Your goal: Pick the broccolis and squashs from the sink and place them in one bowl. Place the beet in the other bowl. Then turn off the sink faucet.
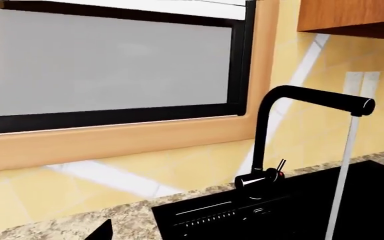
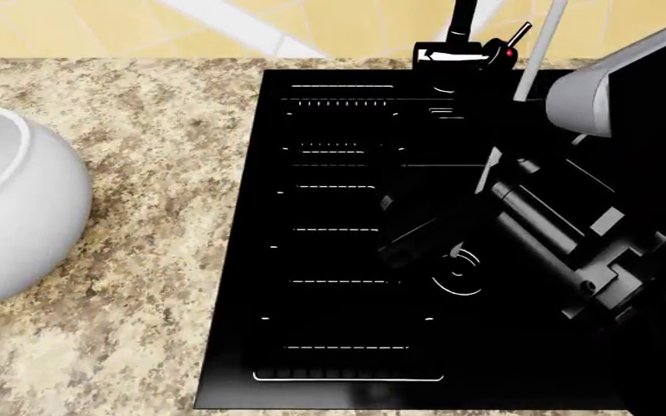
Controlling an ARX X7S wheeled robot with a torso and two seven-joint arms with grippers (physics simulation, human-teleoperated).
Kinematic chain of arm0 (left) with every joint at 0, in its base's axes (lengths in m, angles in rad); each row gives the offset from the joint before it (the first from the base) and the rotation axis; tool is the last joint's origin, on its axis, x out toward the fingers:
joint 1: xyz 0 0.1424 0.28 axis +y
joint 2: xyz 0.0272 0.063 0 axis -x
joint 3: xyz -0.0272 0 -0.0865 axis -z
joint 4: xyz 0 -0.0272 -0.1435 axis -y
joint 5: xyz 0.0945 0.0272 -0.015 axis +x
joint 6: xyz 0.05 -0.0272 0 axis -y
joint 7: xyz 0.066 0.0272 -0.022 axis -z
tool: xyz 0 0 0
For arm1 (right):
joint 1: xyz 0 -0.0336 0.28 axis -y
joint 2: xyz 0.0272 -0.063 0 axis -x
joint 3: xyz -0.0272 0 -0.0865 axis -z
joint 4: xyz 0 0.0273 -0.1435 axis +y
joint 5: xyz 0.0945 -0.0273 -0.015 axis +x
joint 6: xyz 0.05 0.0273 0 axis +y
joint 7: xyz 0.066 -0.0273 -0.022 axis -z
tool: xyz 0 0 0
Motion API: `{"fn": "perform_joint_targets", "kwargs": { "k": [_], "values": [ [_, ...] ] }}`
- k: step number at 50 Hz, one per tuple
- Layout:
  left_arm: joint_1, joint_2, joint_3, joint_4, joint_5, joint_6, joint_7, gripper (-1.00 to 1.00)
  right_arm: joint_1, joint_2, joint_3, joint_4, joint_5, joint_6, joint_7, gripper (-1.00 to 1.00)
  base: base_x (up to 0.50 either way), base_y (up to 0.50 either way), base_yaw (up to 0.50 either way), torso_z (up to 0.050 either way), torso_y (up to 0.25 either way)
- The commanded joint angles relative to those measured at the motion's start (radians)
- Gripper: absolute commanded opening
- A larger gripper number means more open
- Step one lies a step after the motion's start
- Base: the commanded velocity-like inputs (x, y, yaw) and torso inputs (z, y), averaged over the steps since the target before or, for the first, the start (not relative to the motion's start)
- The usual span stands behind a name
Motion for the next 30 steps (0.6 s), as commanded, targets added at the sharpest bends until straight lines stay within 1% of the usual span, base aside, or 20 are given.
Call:
{"fn": "perform_joint_targets", "kwargs": {
  "k": [1,9,23,27,30],
  "values": [
    [0.049,0.101,0.057,0.030,0.019,0.085,0.053,1.00,-0.008,0.006,0.001,-0.012,-0.001,-0.002,0.016,1.00,0.00,0.00,0.00,0.000,0.000],
    [0.032,0.192,0.084,0.025,0.021,0.020,0.087,1.00,-0.011,0.009,0.000,-0.014,-0.004,0.002,0.018,1.00,0.00,0.00,0.00,0.000,0.000],
    [0.076,0.163,0.071,0.136,-0.042,0.052,0.122,1.00,-0.011,0.012,-0.003,-0.029,-0.007,0.012,0.033,1.00,0.00,0.00,0.00,0.000,0.000],
    [0.099,0.161,0.083,0.150,-0.006,0.040,0.127,1.00,-0.001,0.019,-0.004,-0.043,0.011,0.023,0.055,1.00,0.00,0.00,0.00,0.000,0.000],
    [0.143,0.165,0.103,0.154,0.071,0.032,0.153,1.00,0.005,0.024,-0.011,-0.054,0.022,0.039,0.076,1.00,0.00,0.00,0.00,0.000,0.000]
  ]
}}
